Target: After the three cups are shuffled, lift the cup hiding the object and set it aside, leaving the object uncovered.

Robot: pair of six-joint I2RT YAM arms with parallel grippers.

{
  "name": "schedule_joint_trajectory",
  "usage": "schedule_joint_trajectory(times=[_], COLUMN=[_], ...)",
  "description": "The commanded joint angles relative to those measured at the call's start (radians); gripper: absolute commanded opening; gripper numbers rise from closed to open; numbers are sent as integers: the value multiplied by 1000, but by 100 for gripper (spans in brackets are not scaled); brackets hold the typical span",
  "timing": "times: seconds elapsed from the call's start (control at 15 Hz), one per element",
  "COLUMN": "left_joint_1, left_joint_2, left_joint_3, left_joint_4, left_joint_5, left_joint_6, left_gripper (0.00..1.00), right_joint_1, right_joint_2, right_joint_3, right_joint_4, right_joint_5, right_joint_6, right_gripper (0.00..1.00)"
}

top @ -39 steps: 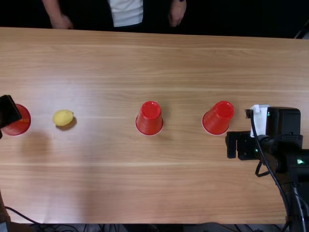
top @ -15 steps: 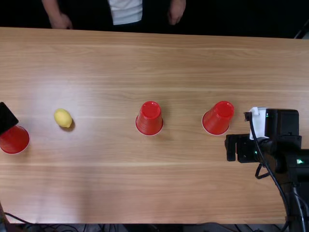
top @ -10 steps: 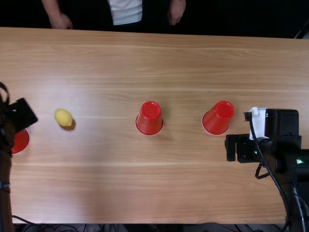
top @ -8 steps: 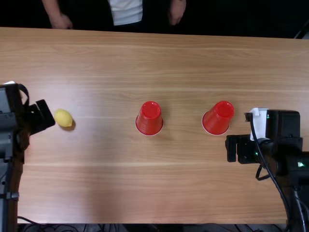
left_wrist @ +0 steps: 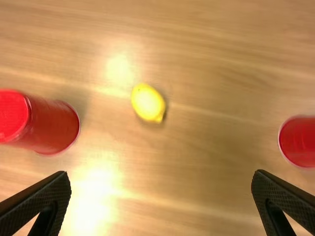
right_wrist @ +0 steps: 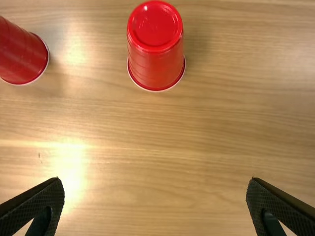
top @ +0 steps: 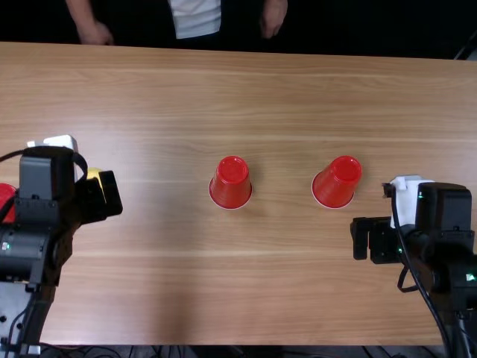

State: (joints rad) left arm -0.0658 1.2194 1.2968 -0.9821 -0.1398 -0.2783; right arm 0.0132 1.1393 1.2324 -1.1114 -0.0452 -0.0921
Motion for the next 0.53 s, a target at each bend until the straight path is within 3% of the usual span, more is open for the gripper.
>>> schedule_joint_trajectory(times=[0.0, 0.13, 0.47], left_joint_1=[-9, -8, 44], left_joint_2=[-46, -120, -370], left_joint_3=[-45, -93, -341], left_joint_4=[-28, -38, -27], left_joint_5=[31, 29, 29], left_joint_6=[-11, -9, -3], left_gripper=[100, 100, 100], right_joint_1=[5, 5, 10], right_joint_2=[-19, -81, -216], right_joint_3=[-19, -39, -152], right_joint_4=[2, 6, 22], right_joint_5=[-12, -12, -12], right_joint_6=[18, 44, 46], right_gripper=[100, 100, 100])
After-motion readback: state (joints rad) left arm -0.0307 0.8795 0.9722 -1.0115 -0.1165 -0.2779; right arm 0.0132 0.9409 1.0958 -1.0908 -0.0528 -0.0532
